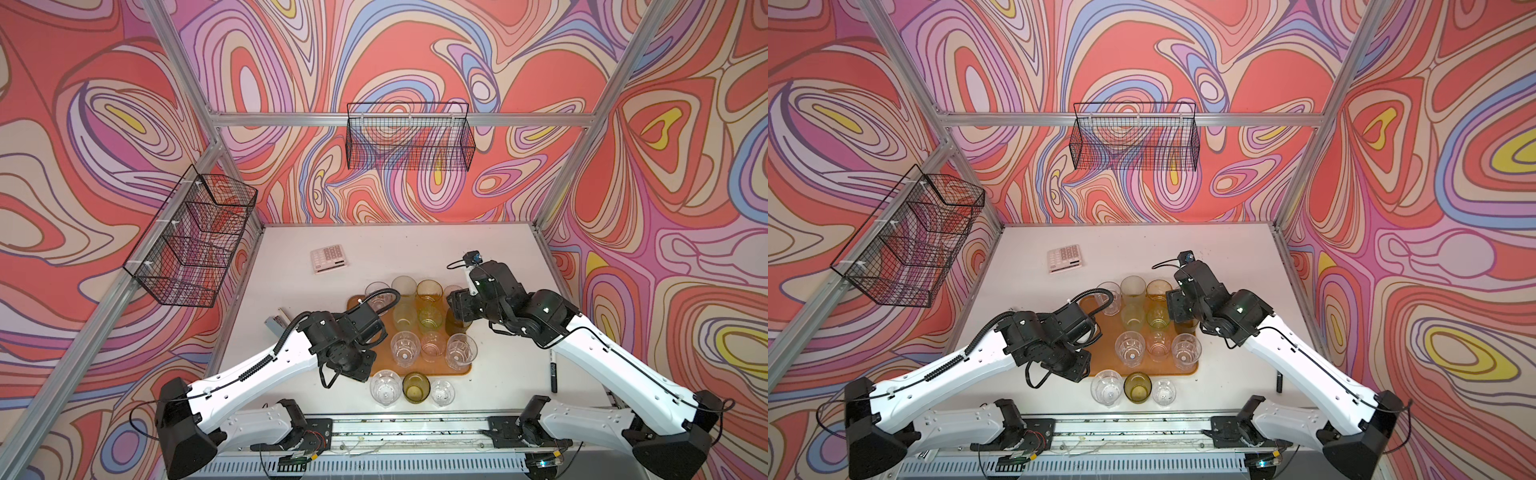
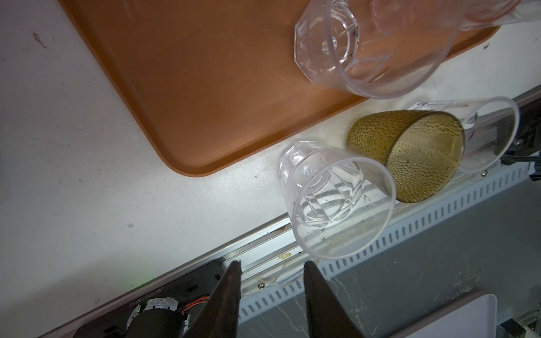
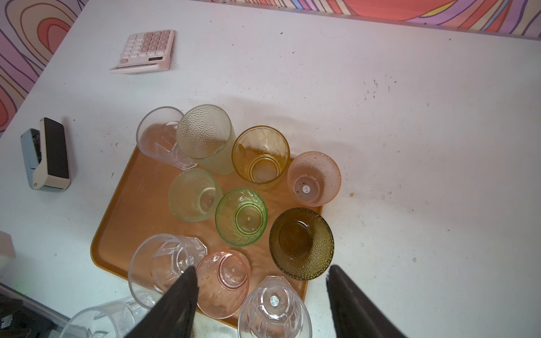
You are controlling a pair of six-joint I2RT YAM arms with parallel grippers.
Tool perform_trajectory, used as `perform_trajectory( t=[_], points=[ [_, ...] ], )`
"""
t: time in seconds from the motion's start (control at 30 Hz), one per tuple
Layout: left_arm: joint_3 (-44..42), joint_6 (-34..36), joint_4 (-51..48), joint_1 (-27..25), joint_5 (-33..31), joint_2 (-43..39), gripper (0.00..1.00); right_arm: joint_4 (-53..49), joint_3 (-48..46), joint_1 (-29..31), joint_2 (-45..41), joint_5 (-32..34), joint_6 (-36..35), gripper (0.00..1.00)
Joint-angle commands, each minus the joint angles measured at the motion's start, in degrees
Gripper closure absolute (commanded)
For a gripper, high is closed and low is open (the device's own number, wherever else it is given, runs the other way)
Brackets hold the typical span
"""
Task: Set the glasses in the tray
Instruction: 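Lower the left gripper around the clear tumbler's rim and close it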
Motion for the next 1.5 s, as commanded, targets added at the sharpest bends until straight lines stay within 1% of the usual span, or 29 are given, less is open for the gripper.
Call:
perform_trajectory(
  t=[0.0, 0.2, 0.4, 0.67, 1.1, 1.47],
  points=[
    [-0.8, -1.2, 2.1, -0.8, -1.2, 1.3, 0.60, 0.2, -0.1, -0.1, -0.1, 0.1, 0.1, 0.28],
    [-2.0, -0.7, 4.3, -1.5, -0.5, 3.7, 0.61, -0.4, -0.2, -0.1, -0.6, 0.5, 0.2, 0.28],
    [-3.6, -1.0, 6.5, -1.8, 0.2, 3.4, 0.62, -0.6, -0.1, -0.1, -0.7, 0.9, 0.2, 0.28],
    [-4.7, -1.7, 7.5, -2.7, -0.2, 5.0, 0.64, -0.6, 0.1, -0.2, -0.3, 0.5, 0.2, 0.28],
    [-4.9, -1.9, 9.2, -3.5, 0.1, 7.7, 0.71, -0.8, -0.3, -0.1, -0.9, 0.9, 0.3, 0.28],
    [-5.3, -2.0, 9.5, -3.8, -0.1, 8.4, 0.80, -0.8, -0.6, -0.1, -0.9, 0.7, 0.3, 0.28]
  ],
)
